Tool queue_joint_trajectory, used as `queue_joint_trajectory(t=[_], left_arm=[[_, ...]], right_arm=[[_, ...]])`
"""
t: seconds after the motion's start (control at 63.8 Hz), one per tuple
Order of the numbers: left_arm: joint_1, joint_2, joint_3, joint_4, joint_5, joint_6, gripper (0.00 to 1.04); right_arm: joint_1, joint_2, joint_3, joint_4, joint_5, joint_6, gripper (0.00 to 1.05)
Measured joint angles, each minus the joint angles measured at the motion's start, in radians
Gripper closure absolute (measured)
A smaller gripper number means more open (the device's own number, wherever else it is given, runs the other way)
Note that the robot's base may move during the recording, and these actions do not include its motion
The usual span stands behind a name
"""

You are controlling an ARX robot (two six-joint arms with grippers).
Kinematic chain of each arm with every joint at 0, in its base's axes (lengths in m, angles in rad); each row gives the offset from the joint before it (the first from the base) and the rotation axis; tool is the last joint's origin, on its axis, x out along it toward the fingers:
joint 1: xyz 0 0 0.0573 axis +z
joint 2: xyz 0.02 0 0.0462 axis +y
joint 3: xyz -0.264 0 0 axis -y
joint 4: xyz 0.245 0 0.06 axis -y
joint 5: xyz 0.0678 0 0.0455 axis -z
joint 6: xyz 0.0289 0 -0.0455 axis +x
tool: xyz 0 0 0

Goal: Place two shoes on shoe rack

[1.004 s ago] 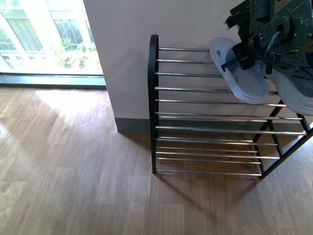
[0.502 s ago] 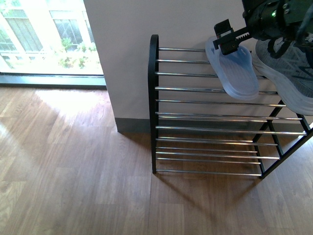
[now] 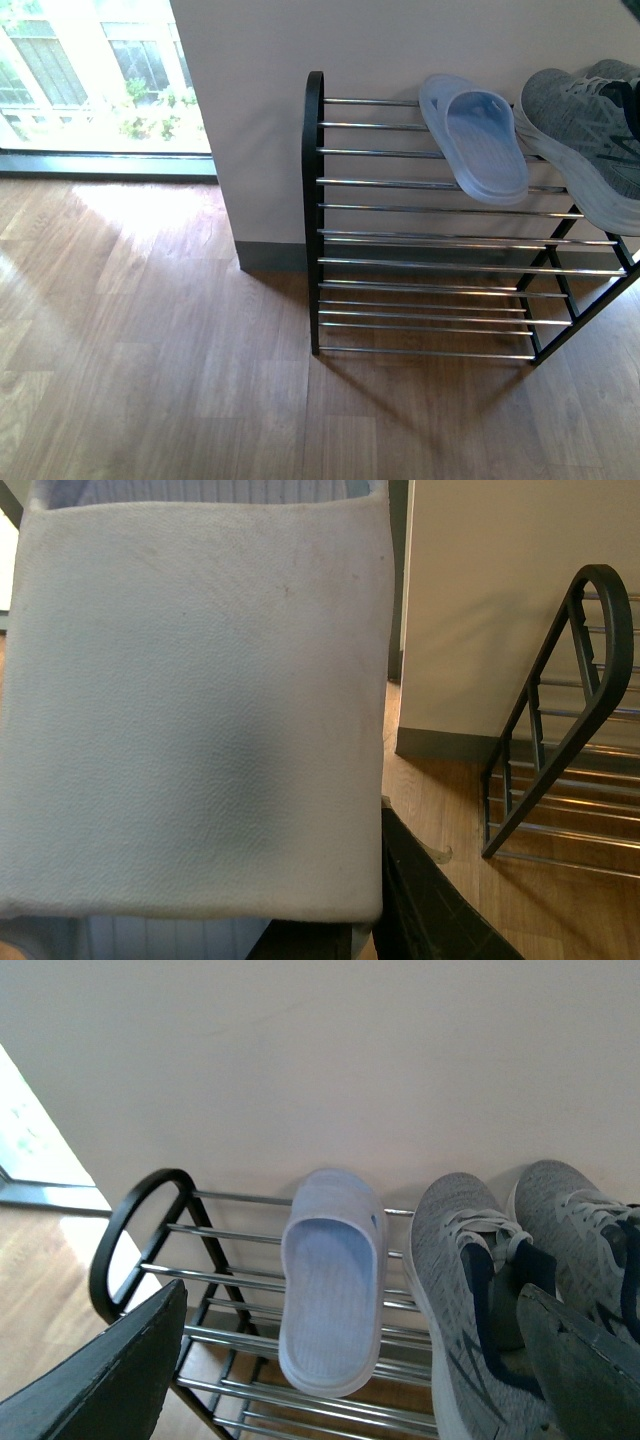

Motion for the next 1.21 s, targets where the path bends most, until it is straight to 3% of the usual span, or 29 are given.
queue_joint_trajectory(t=[0.22,0.314,0.565,0.753,1.208], left_arm=[[0.000,0.000,0.000,0.000,0.000,0.000,1.03],[0.000,0.000,0.000,0.000,0.000,0.000,1.03],[0.000,0.000,0.000,0.000,0.000,0.000,1.03],[0.000,0.000,0.000,0.000,0.000,0.000,1.03],[0.000,0.000,0.000,0.000,0.000,0.000,1.03]], right_arm=[[-0.017,-0.072,-0.108,0.084,-0.002,0.060,0.11],[-0.009,-0.082,-0.167,0.219,0.149,-0.002,0.26],[-0.055,-0.221,-0.295,0.214,0.133,-0.040,0.62],[-0.055,-0.322,-0.407,0.226,0.130,-0.050,1.03],[-0.055,-0.742,-0.492,-0.105,0.130,-0.053,1.03]])
